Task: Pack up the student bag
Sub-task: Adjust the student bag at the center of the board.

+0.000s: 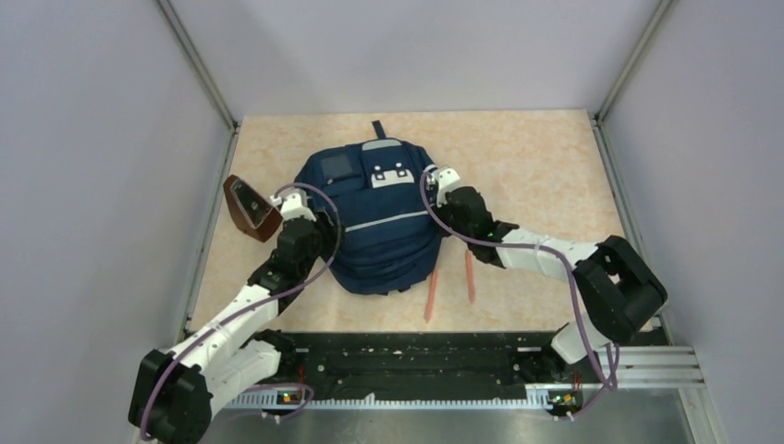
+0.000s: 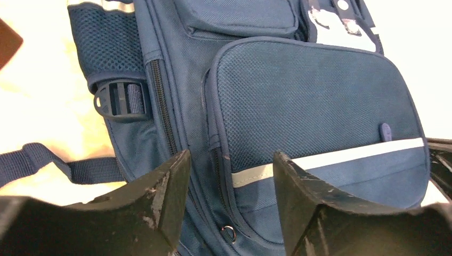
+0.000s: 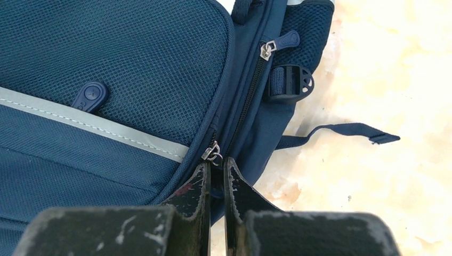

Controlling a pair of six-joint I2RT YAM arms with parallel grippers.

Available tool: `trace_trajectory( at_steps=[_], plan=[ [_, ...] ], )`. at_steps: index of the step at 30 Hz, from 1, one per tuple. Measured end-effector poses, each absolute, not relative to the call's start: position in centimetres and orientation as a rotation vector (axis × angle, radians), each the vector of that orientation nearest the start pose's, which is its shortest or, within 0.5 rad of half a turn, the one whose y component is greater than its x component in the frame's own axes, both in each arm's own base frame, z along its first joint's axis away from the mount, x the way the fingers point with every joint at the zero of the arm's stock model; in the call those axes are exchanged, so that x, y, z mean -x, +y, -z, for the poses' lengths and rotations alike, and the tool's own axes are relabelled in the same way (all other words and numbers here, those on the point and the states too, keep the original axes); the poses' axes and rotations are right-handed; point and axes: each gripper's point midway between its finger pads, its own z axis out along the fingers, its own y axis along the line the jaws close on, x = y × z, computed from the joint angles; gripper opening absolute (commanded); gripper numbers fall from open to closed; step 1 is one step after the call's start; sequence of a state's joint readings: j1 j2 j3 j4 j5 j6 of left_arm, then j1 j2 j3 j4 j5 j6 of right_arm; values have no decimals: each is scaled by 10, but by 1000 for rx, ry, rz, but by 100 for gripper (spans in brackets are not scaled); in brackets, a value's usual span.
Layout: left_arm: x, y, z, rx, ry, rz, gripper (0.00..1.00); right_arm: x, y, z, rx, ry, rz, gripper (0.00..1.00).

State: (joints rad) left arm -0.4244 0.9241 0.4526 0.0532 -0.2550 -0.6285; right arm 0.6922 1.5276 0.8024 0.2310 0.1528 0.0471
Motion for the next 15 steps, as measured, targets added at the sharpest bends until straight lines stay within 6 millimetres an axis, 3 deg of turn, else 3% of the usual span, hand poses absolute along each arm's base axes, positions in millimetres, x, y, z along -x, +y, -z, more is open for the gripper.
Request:
trace_trajectory(
  at_steps=[3,7,11,15],
  plan=[
    [-300,-113,-141,286,1949,398,74,-350,256,-104,566,2015,-280,0],
    [-299,-119,-166,148,1888,366,75,-358,259,-102,572,2041,-250,0],
    [-294,-150,-185,-75,1838,377,75,-371,259,-104,573,2047,-225,0],
    [-298,-186,-176,-297,1869,410,77,-391,258,-104,579,2050,-227,0]
  ],
)
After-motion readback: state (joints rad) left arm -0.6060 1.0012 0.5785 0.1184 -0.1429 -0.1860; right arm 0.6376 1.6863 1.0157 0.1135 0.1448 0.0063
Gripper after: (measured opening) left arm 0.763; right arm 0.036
